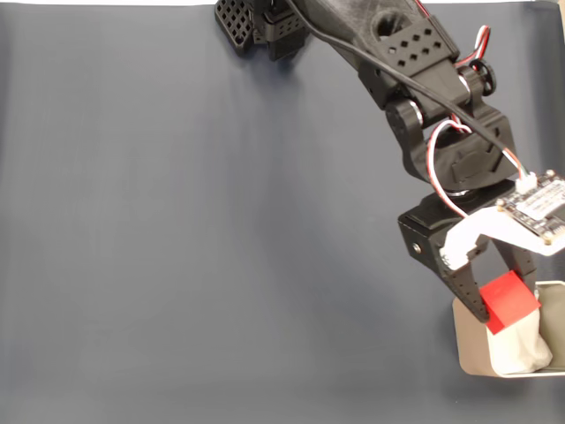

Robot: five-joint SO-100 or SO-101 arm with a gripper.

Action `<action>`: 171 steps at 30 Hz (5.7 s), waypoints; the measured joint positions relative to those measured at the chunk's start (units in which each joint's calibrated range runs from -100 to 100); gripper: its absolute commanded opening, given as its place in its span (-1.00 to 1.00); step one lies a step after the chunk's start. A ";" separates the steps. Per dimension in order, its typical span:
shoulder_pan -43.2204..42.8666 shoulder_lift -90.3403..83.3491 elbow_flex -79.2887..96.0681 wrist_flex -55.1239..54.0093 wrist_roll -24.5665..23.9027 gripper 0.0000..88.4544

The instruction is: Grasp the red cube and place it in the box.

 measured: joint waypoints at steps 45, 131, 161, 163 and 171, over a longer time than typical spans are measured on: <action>-3.49 14.16 -8.32 -5.73 0.98 -1.00; 16.47 -10.07 18.90 -10.74 2.05 -1.00; 23.74 -104.39 106.06 23.95 1.17 -1.00; 24.18 -104.73 106.33 27.92 1.42 -1.00; 23.00 -104.91 106.42 38.19 0.73 -1.00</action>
